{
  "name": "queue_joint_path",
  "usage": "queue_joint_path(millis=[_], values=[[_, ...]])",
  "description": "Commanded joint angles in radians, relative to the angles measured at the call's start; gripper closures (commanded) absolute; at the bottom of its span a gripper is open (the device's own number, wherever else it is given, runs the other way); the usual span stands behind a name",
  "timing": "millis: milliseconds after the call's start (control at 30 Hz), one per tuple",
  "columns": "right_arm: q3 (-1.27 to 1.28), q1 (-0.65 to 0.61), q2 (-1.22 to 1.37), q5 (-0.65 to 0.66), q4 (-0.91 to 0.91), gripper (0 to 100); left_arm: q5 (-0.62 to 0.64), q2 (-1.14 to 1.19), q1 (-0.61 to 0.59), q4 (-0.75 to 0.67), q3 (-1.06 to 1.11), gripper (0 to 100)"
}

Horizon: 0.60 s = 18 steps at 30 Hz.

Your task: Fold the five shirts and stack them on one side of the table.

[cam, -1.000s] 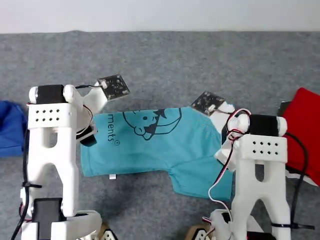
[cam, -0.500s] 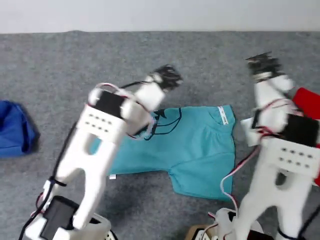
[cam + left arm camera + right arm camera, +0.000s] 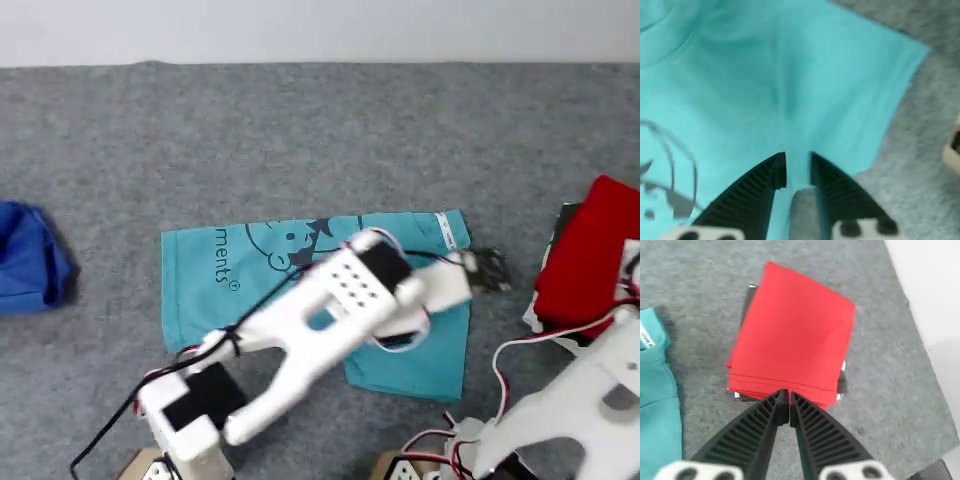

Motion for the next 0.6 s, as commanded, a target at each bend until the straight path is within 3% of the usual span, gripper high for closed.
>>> queue_joint_path(millis=[0, 167, 333, 567], values=[[-0.046, 0.039, -0.027, -0.005, -0.007, 98.8, 0.009, 0.031, 0.072, 0.048, -0.111, 84], [-0.046, 0.065, -0.027, 0.008, 0.016, 98.8, 0.009, 0.135, 0.138, 0.097, -0.193, 80], [-0.046, 0.07, -0.027, 0.087, 0.087, 98.8, 0.005, 0.253, 0.114, 0.121, -0.223, 79], [-0.046, 0.079, -0.027, 0.091, 0.093, 98.8, 0.002, 0.324, 0.098, 0.143, -0.266, 79]])
